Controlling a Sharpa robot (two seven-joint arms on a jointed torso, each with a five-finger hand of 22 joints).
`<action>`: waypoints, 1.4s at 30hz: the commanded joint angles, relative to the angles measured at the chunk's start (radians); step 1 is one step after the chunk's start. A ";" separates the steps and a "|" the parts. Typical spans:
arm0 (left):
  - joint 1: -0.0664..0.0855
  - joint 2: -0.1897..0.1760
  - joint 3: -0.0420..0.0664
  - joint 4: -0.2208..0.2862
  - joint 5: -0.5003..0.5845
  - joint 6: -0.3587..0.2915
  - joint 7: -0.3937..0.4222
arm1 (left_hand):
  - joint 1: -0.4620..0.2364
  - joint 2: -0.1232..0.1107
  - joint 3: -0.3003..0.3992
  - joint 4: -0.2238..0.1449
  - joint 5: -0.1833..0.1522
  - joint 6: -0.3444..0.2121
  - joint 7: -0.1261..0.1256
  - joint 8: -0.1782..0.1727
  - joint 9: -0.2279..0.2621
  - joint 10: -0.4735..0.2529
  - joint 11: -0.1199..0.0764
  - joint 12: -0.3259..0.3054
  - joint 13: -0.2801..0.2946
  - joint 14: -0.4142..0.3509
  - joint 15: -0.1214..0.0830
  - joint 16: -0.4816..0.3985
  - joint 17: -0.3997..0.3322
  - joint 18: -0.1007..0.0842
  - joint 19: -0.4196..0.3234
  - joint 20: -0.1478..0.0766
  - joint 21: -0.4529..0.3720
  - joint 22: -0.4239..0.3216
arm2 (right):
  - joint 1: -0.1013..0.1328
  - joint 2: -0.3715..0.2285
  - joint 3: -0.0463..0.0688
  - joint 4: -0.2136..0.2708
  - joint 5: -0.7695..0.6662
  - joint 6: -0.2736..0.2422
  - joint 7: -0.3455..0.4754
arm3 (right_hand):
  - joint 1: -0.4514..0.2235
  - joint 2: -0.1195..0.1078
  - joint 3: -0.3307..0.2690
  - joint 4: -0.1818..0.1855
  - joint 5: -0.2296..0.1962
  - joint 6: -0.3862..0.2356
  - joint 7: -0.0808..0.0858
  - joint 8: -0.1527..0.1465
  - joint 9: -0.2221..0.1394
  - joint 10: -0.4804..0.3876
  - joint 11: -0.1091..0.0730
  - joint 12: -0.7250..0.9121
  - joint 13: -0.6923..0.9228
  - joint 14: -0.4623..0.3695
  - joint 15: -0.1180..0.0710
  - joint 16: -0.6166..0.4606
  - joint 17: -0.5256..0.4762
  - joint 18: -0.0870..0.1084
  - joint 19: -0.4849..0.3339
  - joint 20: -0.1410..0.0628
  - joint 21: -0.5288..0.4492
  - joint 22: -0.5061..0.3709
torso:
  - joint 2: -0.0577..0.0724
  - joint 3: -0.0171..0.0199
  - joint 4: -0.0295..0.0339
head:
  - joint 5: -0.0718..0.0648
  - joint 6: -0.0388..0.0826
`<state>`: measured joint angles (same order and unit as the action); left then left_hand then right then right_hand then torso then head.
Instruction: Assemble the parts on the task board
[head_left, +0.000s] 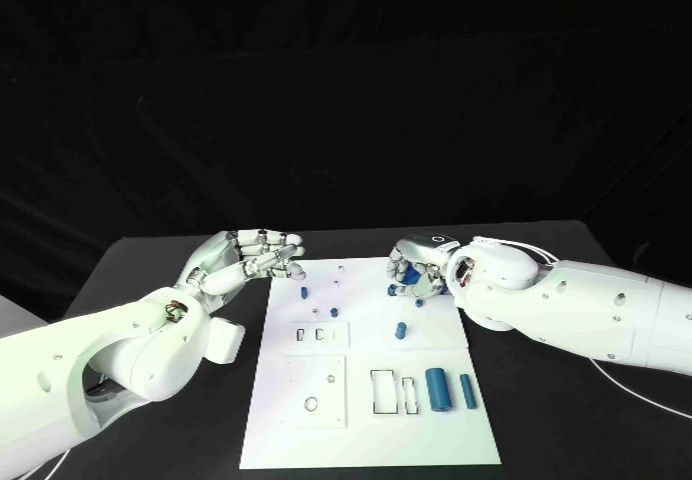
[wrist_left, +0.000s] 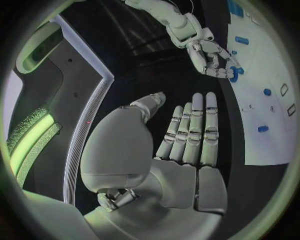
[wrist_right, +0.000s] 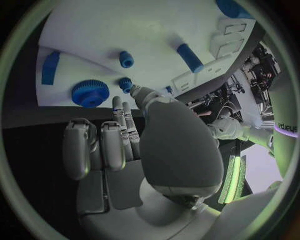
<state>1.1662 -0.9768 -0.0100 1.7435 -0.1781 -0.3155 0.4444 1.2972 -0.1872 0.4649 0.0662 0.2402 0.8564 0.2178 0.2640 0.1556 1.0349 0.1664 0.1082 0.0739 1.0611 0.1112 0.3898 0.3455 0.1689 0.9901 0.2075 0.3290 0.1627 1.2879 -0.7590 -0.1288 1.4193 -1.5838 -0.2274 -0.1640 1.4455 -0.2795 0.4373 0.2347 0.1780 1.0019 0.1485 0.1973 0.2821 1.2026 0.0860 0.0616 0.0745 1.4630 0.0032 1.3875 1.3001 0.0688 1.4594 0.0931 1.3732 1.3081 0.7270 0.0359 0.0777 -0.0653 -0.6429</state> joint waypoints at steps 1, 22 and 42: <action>0.002 0.000 0.001 0.001 -0.002 0.016 0.002 | 0.000 -0.001 -0.007 0.002 -0.003 -0.001 0.005 0.002 0.001 0.007 -0.002 -0.006 0.000 -0.001 -0.006 0.005 0.002 0.012 0.005 0.001 0.004 0.001 | -0.002 0.003 0.000 -0.008 -0.020 0.032 -0.002 | 0.007 -0.001 0.003 0.002 0.004 0.003 -0.007 0.004 0.001 0.000 -0.001 0.002 -0.001 0.068 0.005 0.004 0.001 -0.016 0.003 0.001 0.004 0.014 | 0.004 0.0009 0.0005 | 0.002 0.006; 0.002 0.001 0.002 -0.005 0.008 0.022 -0.008 | 0.016 0.008 -0.013 0.002 -0.002 -0.001 0.006 0.003 0.004 0.010 -0.003 -0.013 0.000 0.004 -0.011 0.043 0.036 0.012 0.014 -0.006 0.031 0.015 | -0.011 0.021 0.000 -0.016 -0.010 0.028 0.005 | 0.006 0.007 0.020 0.010 0.010 0.014 -0.007 0.012 0.012 0.025 -0.005 0.006 0.004 0.068 0.001 0.015 0.005 -0.020 0.009 0.001 0.024 0.040 | 0.008 0.0009 0.0048 | -0.002 0.003; 0.002 0.004 0.002 -0.007 0.012 0.042 -0.023 | 0.021 0.016 -0.010 0.003 -0.003 0.001 0.006 0.003 0.005 0.012 -0.003 -0.015 0.001 0.001 -0.012 0.053 0.045 0.012 0.013 -0.008 0.039 0.020 | -0.014 0.045 0.000 -0.047 -0.025 0.046 -0.025 | 0.021 0.023 0.052 -0.002 0.018 0.029 -0.013 0.025 0.027 0.050 -0.013 0.005 0.010 0.066 -0.005 0.024 0.008 -0.022 0.010 -0.003 0.036 0.057 | 0.012 -0.0002 0.0092 | -0.007 -0.005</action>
<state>1.1673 -0.9754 -0.0088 1.7349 -0.1739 -0.2997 0.4228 1.3118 -0.1726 0.4565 0.0689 0.2402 0.8563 0.2178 0.2639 0.1598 1.0385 0.1628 0.0959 0.0737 1.0615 0.1037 0.4385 0.3903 0.1689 0.9992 0.1984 0.3622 0.1819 1.2777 -0.7149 -0.1265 1.3755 -1.5879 -0.2097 -0.1719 1.4634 -0.2606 0.4846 0.2317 0.1919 1.0231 0.1347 0.2205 0.3087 1.2455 0.0715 0.0616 0.0836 1.4629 0.0032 1.4050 1.3067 0.0534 1.4595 0.0929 1.4044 1.3075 0.7384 0.0359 0.0861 -0.0724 -0.6452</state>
